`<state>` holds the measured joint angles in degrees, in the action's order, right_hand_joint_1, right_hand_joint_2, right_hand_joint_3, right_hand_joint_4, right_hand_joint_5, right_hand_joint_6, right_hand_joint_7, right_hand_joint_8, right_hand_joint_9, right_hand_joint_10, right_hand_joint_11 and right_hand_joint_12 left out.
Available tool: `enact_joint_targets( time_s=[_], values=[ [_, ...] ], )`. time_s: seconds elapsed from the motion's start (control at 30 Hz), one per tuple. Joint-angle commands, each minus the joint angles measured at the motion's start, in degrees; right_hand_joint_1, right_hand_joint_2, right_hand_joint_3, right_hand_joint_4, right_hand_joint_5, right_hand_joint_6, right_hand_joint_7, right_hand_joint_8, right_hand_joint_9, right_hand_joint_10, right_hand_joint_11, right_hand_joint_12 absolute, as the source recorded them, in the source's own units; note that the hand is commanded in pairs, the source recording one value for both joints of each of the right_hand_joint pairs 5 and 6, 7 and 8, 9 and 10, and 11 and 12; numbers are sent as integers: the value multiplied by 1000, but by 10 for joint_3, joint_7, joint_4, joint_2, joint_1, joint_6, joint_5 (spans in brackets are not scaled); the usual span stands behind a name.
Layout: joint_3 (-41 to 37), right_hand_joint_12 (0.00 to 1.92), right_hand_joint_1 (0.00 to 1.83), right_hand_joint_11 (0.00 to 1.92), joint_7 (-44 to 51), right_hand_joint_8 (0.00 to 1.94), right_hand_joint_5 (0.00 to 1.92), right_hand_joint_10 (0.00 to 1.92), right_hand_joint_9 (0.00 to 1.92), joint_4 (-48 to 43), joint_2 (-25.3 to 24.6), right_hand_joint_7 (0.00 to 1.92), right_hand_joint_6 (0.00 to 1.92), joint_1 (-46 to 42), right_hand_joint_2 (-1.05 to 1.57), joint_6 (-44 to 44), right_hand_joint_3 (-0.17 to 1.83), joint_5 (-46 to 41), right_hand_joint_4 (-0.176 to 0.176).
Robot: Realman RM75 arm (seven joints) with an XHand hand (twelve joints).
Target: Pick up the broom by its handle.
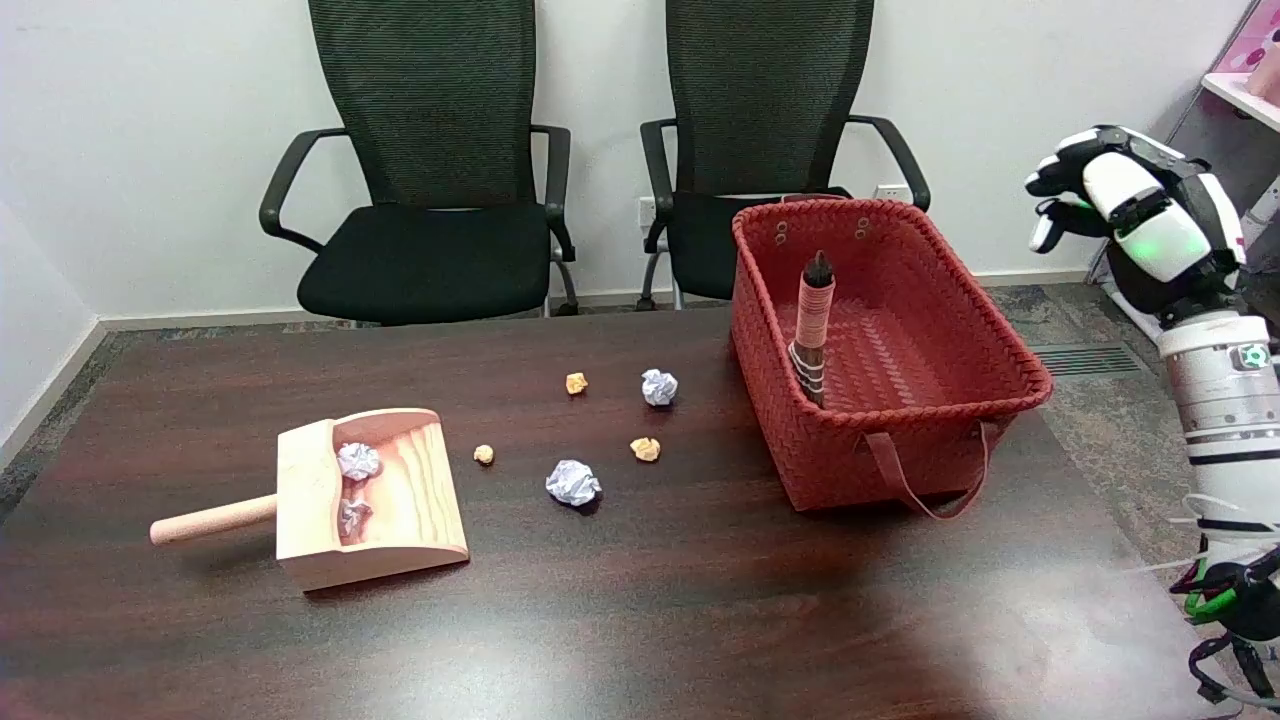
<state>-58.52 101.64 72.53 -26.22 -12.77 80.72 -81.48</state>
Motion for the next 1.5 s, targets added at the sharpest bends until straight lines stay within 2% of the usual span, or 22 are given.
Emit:
enact_joint_targets(
  time_s=[0.03, 0.3, 0.47, 0.7, 0.8, 0.87, 0.93, 1.03, 1.17, 1.37, 1.5],
  values=[
    [-18, 1255, 789, 1255, 51, 847, 847, 798, 798, 15, 2, 847, 847, 6, 707, -9, 1065, 41, -176],
    [-24, 1252, 801, 1252, 50, 828, 828, 782, 782, 24, 3, 828, 828, 10, 674, -17, 1071, 34, -176],
    [-36, 1266, 804, 1266, -25, 795, 795, 790, 790, 25, -2, 795, 795, -17, 700, -3, 1045, 39, -176],
    [-42, 1276, 806, 1276, -36, 803, 803, 788, 788, 27, -1, 803, 803, -13, 698, 7, 1046, 92, -176],
    [-44, 1271, 829, 1271, -33, 778, 778, 785, 785, 25, 2, 778, 778, 0, 500, -16, 1112, 121, -176],
    [-44, 1250, 838, 1250, -33, 729, 729, 770, 770, 25, 3, 729, 729, 11, 415, -40, 1086, 150, -176],
    [-50, 1180, 846, 1180, -33, 649, 649, 720, 720, 27, 5, 649, 649, 17, 344, -65, 1029, 175, -176],
    [-55, 906, 853, 906, -33, 395, 395, 554, 554, 31, 5, 395, 395, 19, 204, -94, 917, 198, -176],
    [-40, 751, 858, 751, -33, 295, 295, 447, 447, 47, 5, 295, 295, 19, 87, -137, 810, 222, -176],
    [-5, 550, 858, 550, -30, 150, 150, 355, 355, 53, -4, 150, 150, 19, 21, -158, 757, 237, -123],
    [-10, 416, 889, 416, -30, 65, 65, 279, 279, 51, -31, 65, 65, 20, -27, -159, 729, 241, -105]
  ],
)
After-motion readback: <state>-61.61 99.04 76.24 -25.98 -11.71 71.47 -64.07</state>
